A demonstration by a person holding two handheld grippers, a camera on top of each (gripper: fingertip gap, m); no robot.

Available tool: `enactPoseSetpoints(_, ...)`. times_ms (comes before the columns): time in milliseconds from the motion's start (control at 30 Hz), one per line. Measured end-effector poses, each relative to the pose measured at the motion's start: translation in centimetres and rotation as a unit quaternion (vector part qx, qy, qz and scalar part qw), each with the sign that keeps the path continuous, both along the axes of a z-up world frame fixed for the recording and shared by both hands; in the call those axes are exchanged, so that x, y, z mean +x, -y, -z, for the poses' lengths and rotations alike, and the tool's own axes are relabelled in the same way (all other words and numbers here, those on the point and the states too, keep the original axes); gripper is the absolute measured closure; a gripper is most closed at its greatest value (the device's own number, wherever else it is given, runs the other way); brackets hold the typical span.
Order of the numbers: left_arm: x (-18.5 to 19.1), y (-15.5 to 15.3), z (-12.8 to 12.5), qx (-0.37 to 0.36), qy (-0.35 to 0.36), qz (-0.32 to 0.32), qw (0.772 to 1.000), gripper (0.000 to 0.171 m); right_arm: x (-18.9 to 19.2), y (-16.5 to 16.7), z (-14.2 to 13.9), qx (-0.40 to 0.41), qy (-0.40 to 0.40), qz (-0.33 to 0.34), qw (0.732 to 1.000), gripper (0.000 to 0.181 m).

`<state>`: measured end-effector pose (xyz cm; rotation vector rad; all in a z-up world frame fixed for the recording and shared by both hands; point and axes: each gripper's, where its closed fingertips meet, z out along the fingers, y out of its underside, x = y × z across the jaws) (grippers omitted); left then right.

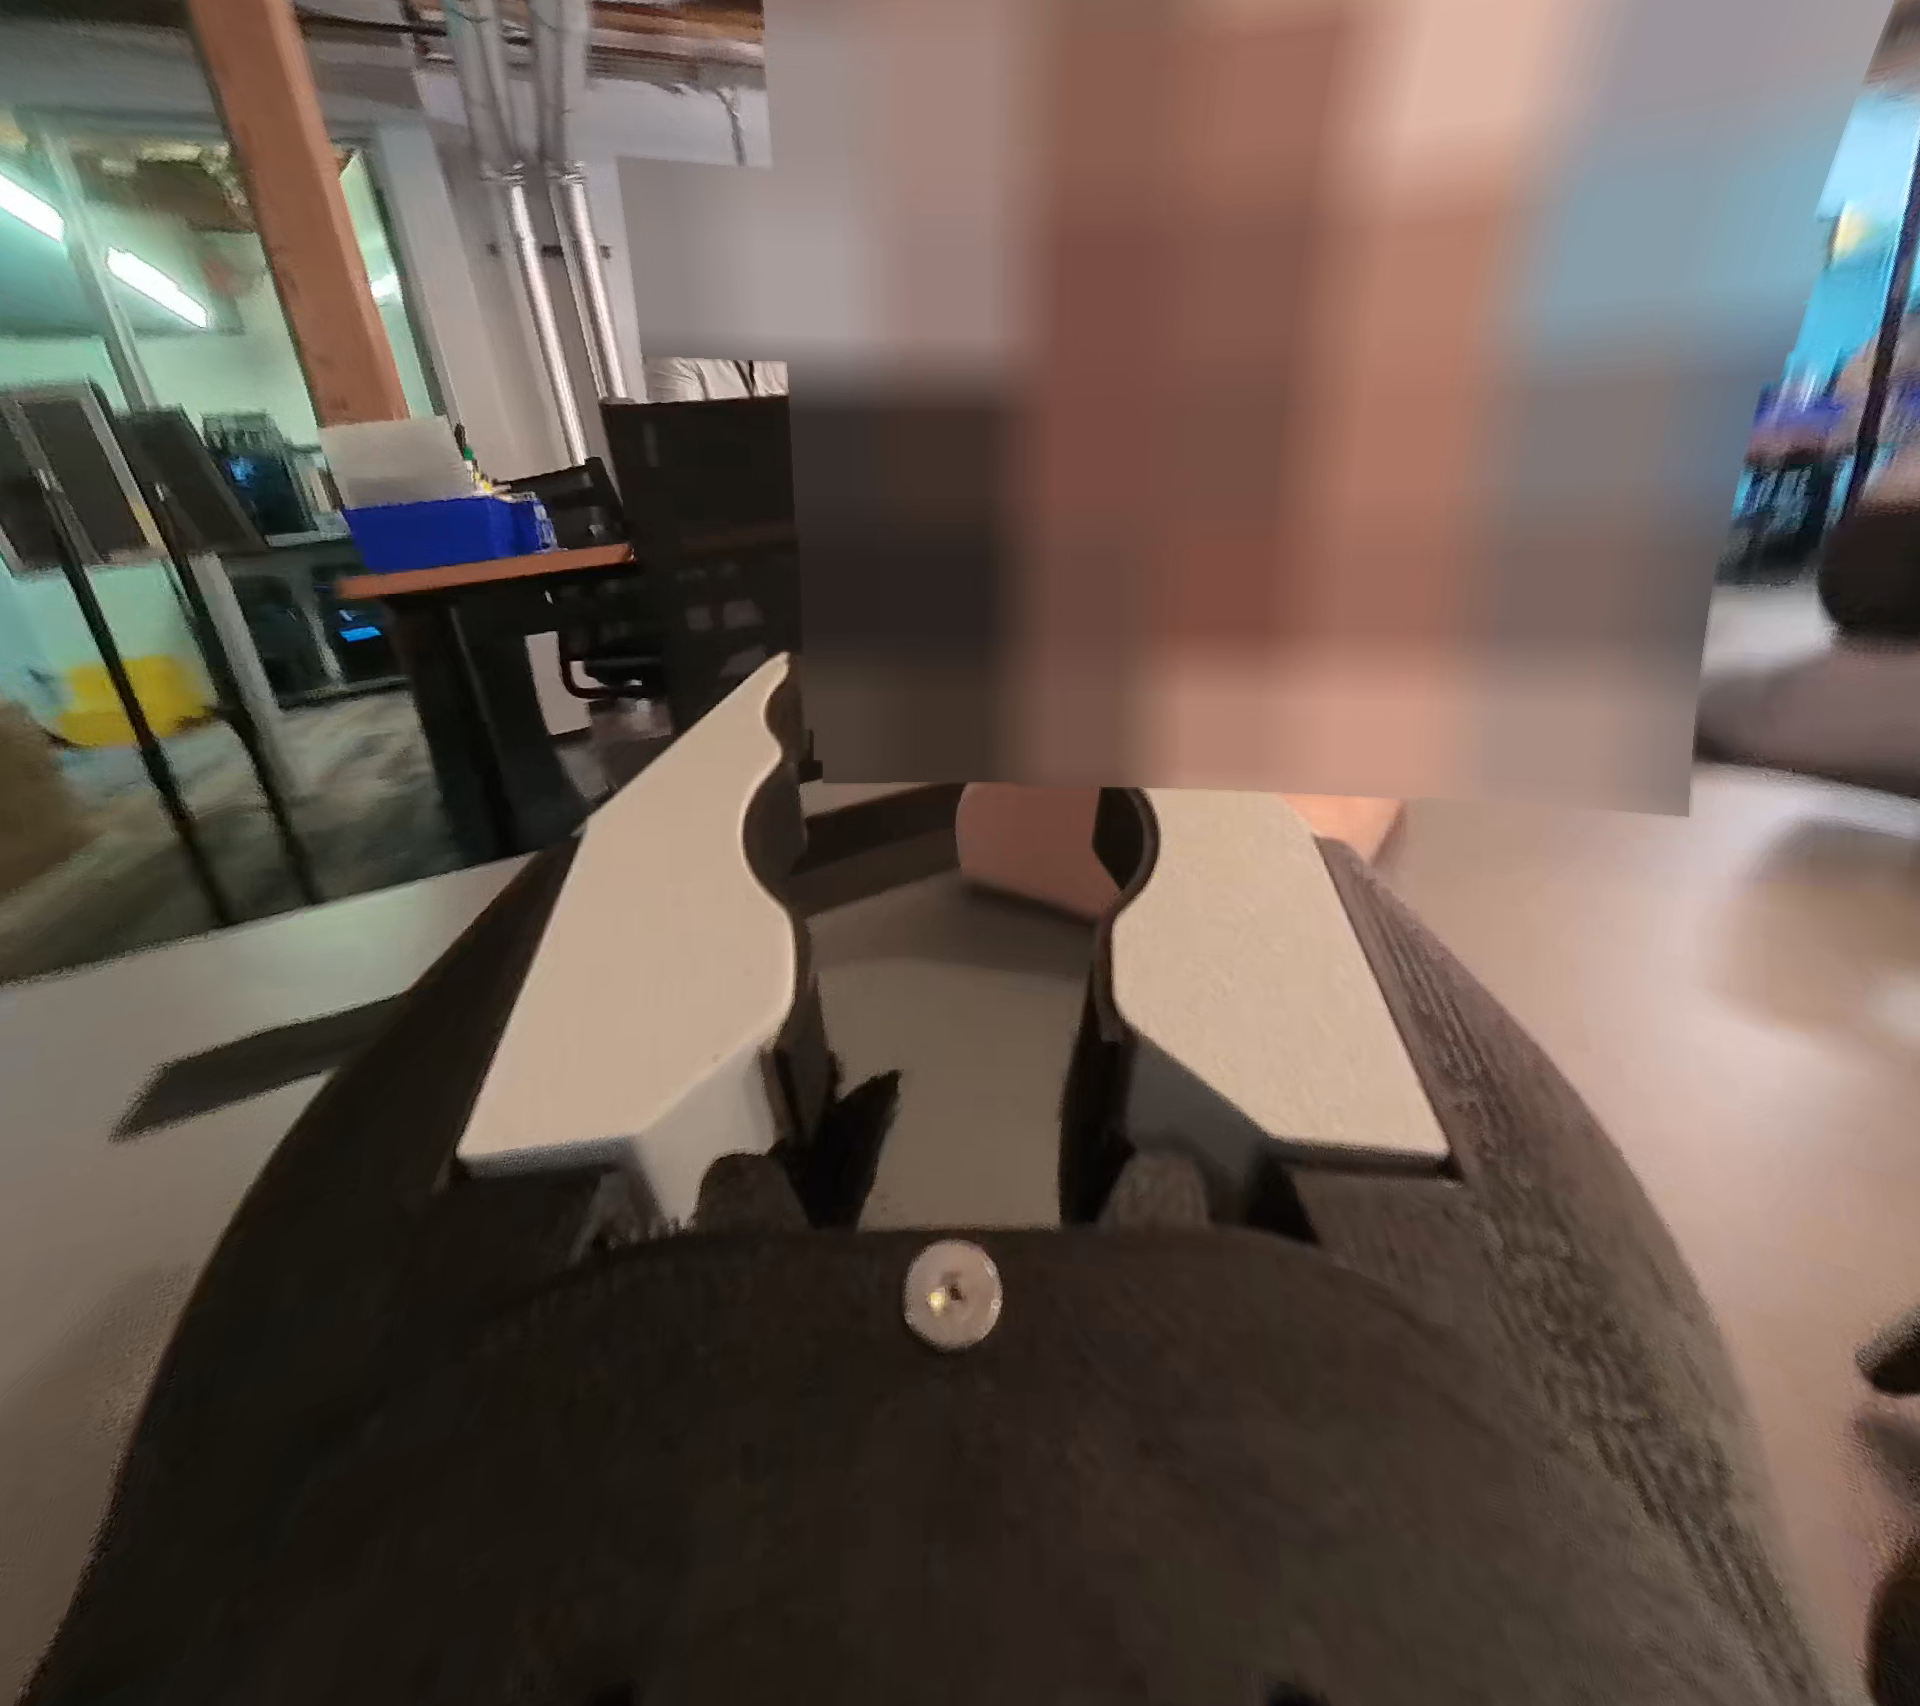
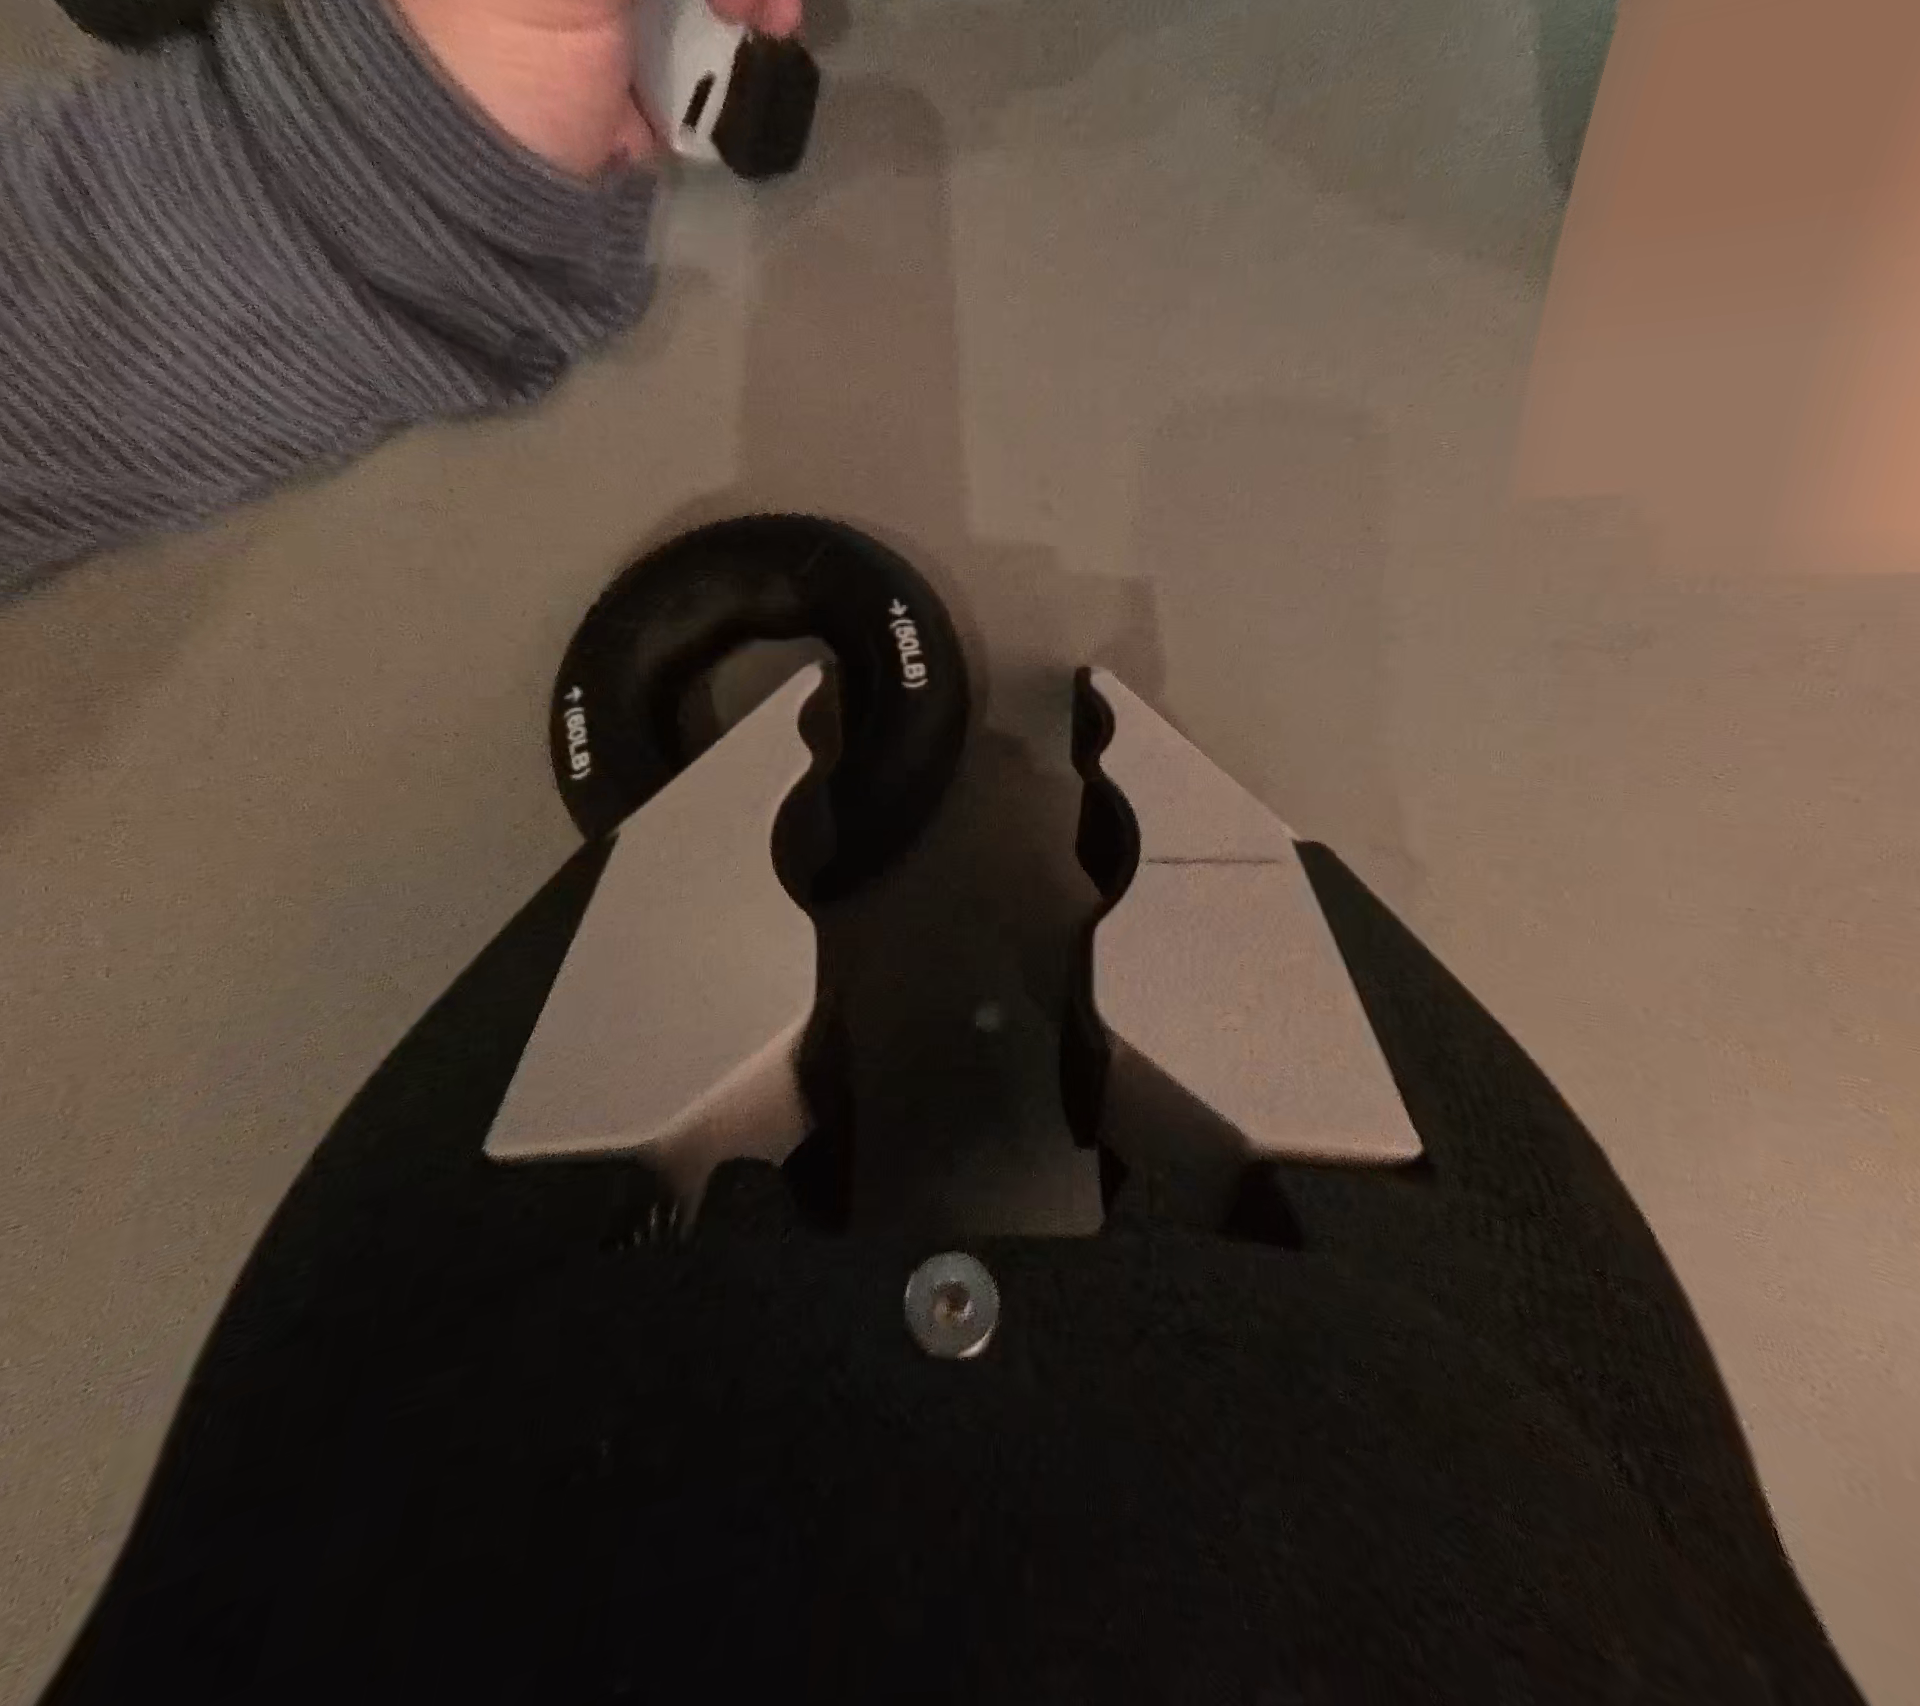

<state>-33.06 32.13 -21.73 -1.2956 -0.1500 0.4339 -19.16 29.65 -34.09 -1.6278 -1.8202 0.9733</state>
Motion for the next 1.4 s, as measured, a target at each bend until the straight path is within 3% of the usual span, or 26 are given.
enactPoseSetpoints(67,0.9,-0.1,0.0,-0.015,-0.027,-0.003,1.0,0.119,0.1,0.8,0.2,0.019,0.006,-0.026,0.999,0.157)
enactPoseSetpoints(367,4.4,-0.8,0.6,-0.049,-0.074,0.022,0.996,0.119,0.9,0.8,0.1,0.0,0.01,-0.012,1.0,0.16)
enactPoseSetpoints(467,5.0,-0.9,0.5,-0.051,-0.08,0.029,0.995,0.12,1.6,-1.0,-1.9,0.012,-0.016,0.014,1.0,0.16)
enactPoseSetpoints(600,6.1,-0.9,-0.2,-0.041,-0.071,0.043,0.996,0.12,2.4,-4.2,-11.0,0.026,-0.119,0.049,0.991,0.161)
enactPoseSetpoints(767,8.6,-0.7,-0.6,-0.017,-0.032,0.086,0.996,0.118,0.9,-11.5,-29.3,0.113,-0.214,0.093,0.966,0.161)
enactPoseSetpoints(833,9.2,-0.6,-0.5,-0.02,-0.046,0.091,0.995,0.118,-1.0,-15.2,-35.7,0.124,-0.22,0.12,0.96,0.16)
enactPoseSetpoints(933,9.5,-0.7,-0.4,-0.023,-0.058,0.095,0.994,0.119,-5.0,-20.7,-40.9,0.113,-0.174,0.159,0.965,0.16)
enactPoseSetpoints(1033,9.1,-0.8,-0.3,-0.026,-0.05,0.096,0.994,0.119,-8.8,-24.2,-41.7,0.071,-0.102,0.179,0.976,0.16)
enactPoseSetpoints(1133,8.5,-0.9,-0.5,-0.021,-0.034,0.098,0.994,0.119,-11.4,-25.9,-39.7,0.043,-0.021,0.182,0.982,0.16)
enactPoseSetpoints(1300,7.7,-1.1,-0.3,-0.027,-0.019,0.098,0.995,0.119,-13.3,-26.1,-36.9,0.037,0.055,0.159,0.985,0.16)
enactPoseSetpoints(1400,7.8,-1.1,-0.2,-0.028,-0.023,0.1,0.994,0.119,-13.7,-26.3,-36.9,0.036,0.056,0.159,0.985,0.16)
